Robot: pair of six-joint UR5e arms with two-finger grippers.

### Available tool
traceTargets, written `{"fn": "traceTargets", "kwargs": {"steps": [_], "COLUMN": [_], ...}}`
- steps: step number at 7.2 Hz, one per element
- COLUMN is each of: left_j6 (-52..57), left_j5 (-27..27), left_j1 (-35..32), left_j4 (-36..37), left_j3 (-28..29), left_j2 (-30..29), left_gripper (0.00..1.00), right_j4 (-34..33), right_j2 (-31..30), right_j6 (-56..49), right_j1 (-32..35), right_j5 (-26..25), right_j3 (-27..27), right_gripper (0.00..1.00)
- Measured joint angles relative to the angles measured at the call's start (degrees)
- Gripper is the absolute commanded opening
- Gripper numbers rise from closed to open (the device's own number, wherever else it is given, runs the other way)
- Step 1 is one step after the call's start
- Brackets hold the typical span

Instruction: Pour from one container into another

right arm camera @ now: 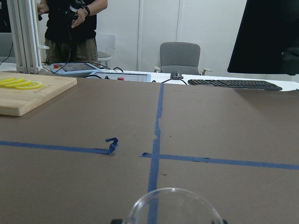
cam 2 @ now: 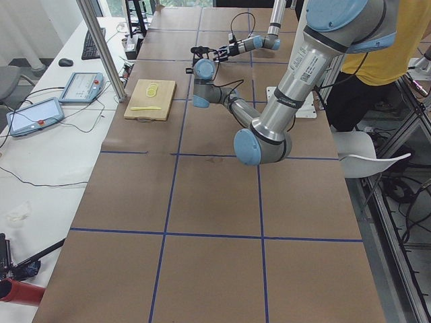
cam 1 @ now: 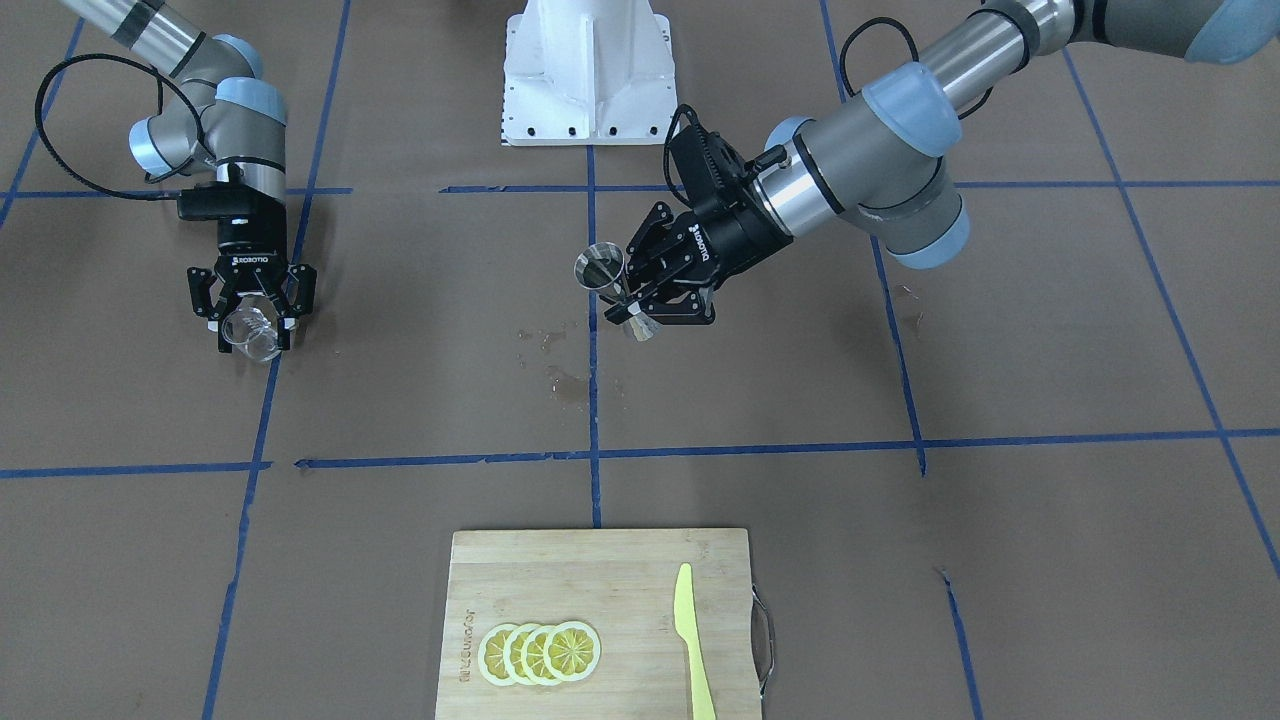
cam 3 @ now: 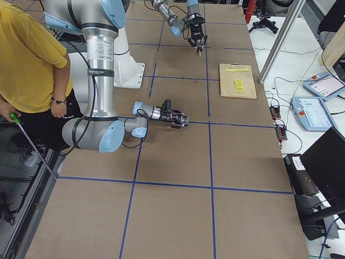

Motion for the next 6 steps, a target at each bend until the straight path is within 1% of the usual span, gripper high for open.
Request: {"fn": "traceTargets", "kwargs": {"steps": [2,4,6], "left_j6": [0.00,-0.04,-0.06], "left_j5": [0.00,0.00,0.00], "left_j1": [0.00,0.00,0.00], "left_j4": [0.00,0.00,0.00], "left_j3": [0.00,0.00,0.00], "left_j2": [0.00,0.00,0.00], "left_gripper": [0.00,0.00,0.00], "right_j4": [0.08,0.20,0.22], "right_j2": [0.02,0.05,0.06], "right_j6": [0.00,-0.19,-2.40], "right_j1": [-0.01,-0.02,0.07], "right_j5": [-0.27,-1.47,-4.30], "right_j3": [-0.22,0.77,4.30], "right_gripper": [1.00,1.00,1.00]}}
